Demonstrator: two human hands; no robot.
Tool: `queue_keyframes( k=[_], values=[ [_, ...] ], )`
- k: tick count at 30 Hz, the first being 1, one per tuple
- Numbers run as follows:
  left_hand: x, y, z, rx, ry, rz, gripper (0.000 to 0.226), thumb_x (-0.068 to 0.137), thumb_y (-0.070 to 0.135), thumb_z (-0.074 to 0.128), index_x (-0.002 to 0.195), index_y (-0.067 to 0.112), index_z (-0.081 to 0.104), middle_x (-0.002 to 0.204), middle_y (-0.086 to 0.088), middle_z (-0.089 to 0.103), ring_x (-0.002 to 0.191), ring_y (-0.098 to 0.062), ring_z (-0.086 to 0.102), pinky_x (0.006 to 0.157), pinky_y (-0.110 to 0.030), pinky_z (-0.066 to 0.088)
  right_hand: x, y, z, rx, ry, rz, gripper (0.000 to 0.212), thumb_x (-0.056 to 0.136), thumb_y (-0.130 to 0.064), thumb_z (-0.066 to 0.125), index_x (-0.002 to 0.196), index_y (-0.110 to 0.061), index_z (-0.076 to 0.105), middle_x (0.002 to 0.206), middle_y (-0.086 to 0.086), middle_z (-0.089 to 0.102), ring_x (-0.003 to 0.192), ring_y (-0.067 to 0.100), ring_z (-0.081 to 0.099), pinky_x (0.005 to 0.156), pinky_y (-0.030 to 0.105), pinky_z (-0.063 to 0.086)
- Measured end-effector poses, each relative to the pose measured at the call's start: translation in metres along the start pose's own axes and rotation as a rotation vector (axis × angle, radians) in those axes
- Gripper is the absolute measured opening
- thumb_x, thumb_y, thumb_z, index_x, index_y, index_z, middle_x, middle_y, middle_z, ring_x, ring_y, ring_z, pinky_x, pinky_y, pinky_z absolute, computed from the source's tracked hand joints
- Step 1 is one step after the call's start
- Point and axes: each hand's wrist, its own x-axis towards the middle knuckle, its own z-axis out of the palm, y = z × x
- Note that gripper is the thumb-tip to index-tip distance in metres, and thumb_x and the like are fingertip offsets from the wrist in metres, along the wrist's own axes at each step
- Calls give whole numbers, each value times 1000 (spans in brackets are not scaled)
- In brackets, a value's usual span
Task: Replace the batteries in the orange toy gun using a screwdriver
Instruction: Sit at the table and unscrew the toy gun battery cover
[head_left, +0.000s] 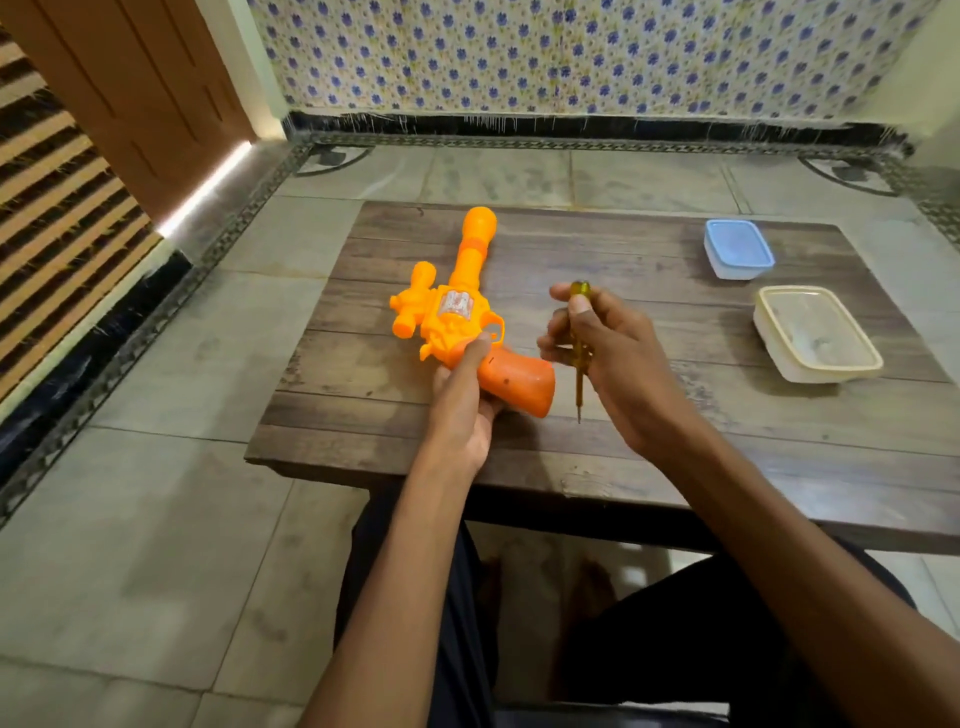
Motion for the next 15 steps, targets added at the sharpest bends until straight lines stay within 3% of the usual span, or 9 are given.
queue_keyframes(
  k=[3,7,10,12,15],
  values=[
    [-2,-1,2,-32,-36,-46,13,99,15,55,112,18,59,84,-11,72,74,-18,72,81,-45,55,-6,-10,7,57,-20,-53,23,103,-16,48,121,-3,55,103,8,71,102,22,70,92,34,54],
    [-4,-5,4,25,-35,-47,30,99,16,56,129,15,54,84,-7,75,77,-17,73,82,-46,56,-7,-18,17,26,-10,-155,14,101,-11,50,111,-1,51,110,17,71,98,24,72,82,35,59],
    [-4,-7,4,56,-21,-36,39,98,17,58,136,8,52,111,-21,71,86,-23,72,72,-43,60,-8,-17,22,-80,-6,-210,12,101,-12,52,108,-2,48,103,13,72,95,22,73,81,48,59],
    [-3,-8,2,46,-16,-34,43,99,18,57,140,8,49,129,-28,61,103,-31,67,77,-47,59,-8,-13,25,-191,17,-272,15,101,-12,53,108,-1,46,97,9,73,91,19,74,78,50,60],
    [-3,-10,1,20,-19,-55,44,100,18,56,141,10,46,132,-24,60,116,-37,63,87,-55,54,-7,-9,29,-266,46,-316,13,100,-10,53,106,-1,45,93,11,72,86,17,74,76,47,60]
  ],
)
